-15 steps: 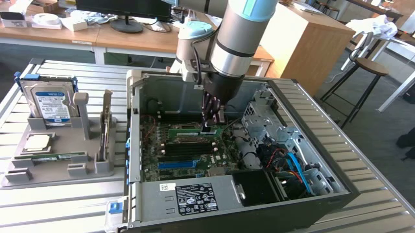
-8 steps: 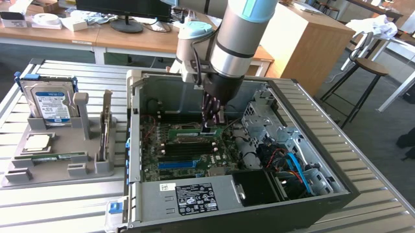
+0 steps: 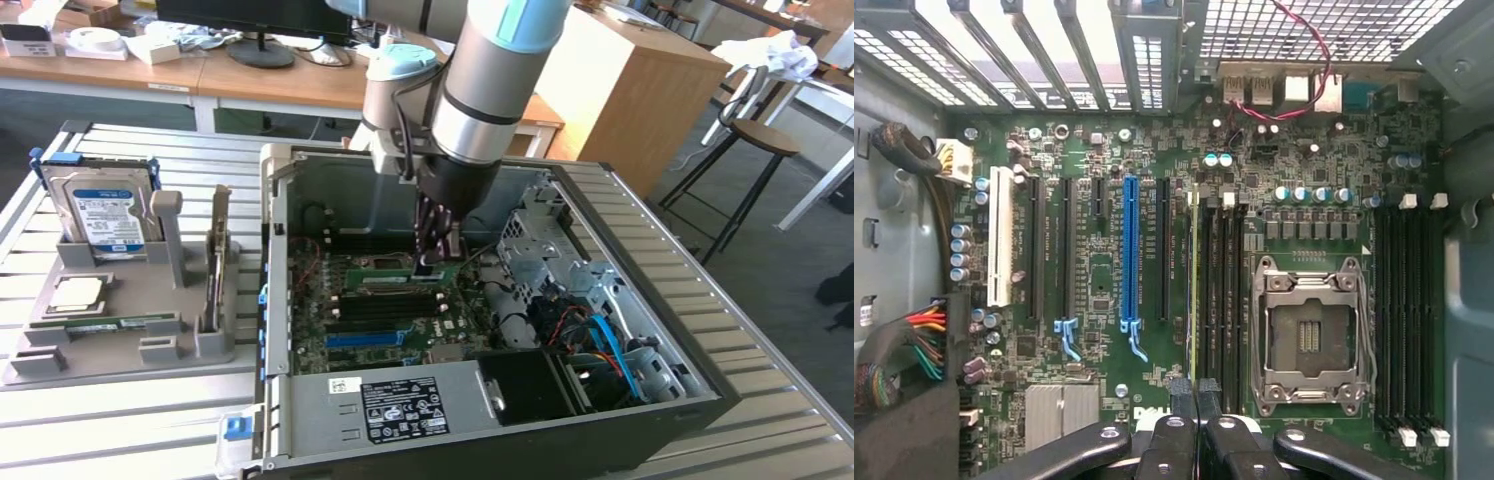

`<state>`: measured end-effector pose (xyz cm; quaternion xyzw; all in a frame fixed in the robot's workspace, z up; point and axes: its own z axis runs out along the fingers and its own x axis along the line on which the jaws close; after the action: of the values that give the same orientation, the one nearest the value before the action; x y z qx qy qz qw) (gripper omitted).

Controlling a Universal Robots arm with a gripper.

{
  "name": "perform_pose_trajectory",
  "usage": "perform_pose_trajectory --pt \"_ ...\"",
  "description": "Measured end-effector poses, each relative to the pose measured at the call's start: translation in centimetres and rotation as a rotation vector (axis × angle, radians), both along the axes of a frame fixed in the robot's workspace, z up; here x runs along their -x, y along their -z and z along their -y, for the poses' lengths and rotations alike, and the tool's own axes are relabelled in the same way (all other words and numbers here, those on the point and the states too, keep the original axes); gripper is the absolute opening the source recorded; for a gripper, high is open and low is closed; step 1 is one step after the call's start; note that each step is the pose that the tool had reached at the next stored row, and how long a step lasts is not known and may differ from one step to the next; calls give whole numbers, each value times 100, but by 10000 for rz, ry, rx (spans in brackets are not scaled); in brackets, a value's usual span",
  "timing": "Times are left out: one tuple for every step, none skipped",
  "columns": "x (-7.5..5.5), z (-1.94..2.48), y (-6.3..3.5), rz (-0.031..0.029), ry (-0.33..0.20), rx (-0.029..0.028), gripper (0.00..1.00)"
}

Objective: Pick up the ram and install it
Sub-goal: 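Insert the ram into the slot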

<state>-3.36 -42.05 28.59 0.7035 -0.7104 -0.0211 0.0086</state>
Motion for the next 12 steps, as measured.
perform_pose_trajectory --pt "0 0 7 0 0 0 11" --pt "0 0 13 0 0 1 11" --pt "0 0 20 0 0 1 11" --pt "0 0 26 0 0 0 11" --pt "0 0 33 0 0 1 11" --pt "0 0 39 0 0 0 11" --pt "0 0 45 0 0 0 11" --pt "0 0 51 0 0 2 11" --pt "0 0 57 0 0 1 11" --pt "0 0 63 0 0 1 11" --pt "0 0 69 0 0 1 11" --pt "0 0 75 0 0 1 11"
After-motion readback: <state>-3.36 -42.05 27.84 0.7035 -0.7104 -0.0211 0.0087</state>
